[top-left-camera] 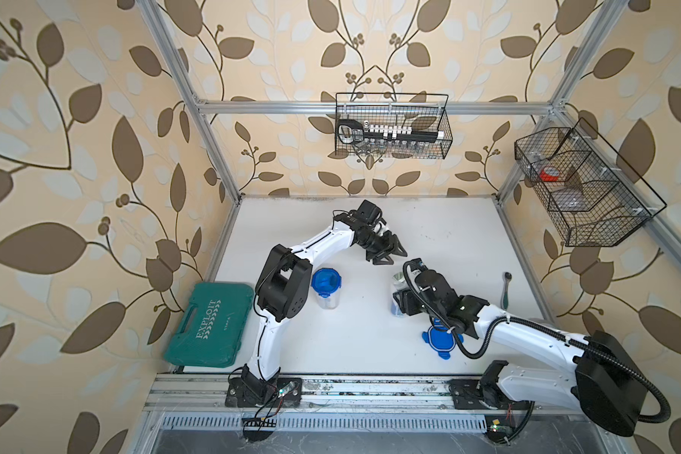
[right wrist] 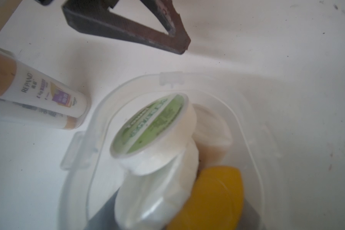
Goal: Take out toiletry kits
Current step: Place the container at the center of the board.
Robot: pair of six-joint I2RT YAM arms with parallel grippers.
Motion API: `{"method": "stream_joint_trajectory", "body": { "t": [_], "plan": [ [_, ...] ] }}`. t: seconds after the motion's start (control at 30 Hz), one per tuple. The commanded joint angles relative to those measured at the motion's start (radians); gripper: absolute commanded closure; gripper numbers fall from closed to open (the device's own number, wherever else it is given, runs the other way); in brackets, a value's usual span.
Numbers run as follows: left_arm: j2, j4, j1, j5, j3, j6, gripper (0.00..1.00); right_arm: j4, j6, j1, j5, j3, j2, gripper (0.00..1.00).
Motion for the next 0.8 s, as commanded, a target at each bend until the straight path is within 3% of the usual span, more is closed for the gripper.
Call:
{"method": "stream_joint_trajectory", "body": {
  "t": [0.0, 0.23, 0.47, 0.67, 0.77],
  "plan": [
    [0.042, -0.048, -0.01, -0.061, 0.086, 0.051, 0.41, -0.057, 0.025, -0.068, -0.084, 0.053, 0.066, 0.38],
    [0.187, -0.097, -0.008, -0.138, 0.222, 0.108, 0.44, -0.202, 0.033, -0.208, -0.238, 0.176, 0.246, 0.42],
    [0.261, -0.095, -0.005, -0.132, 0.222, 0.102, 0.45, -0.217, 0.043, -0.332, -0.393, 0.24, 0.382, 0.39],
    [0.303, -0.09, 0.008, -0.125, 0.221, 0.095, 0.45, -0.22, 0.048, -0.395, -0.474, 0.283, 0.478, 0.31],
    [0.305, -0.088, 0.01, -0.122, 0.219, 0.096, 0.45, -0.235, 0.043, -0.405, -0.474, 0.29, 0.467, 0.21]
  ]
}}
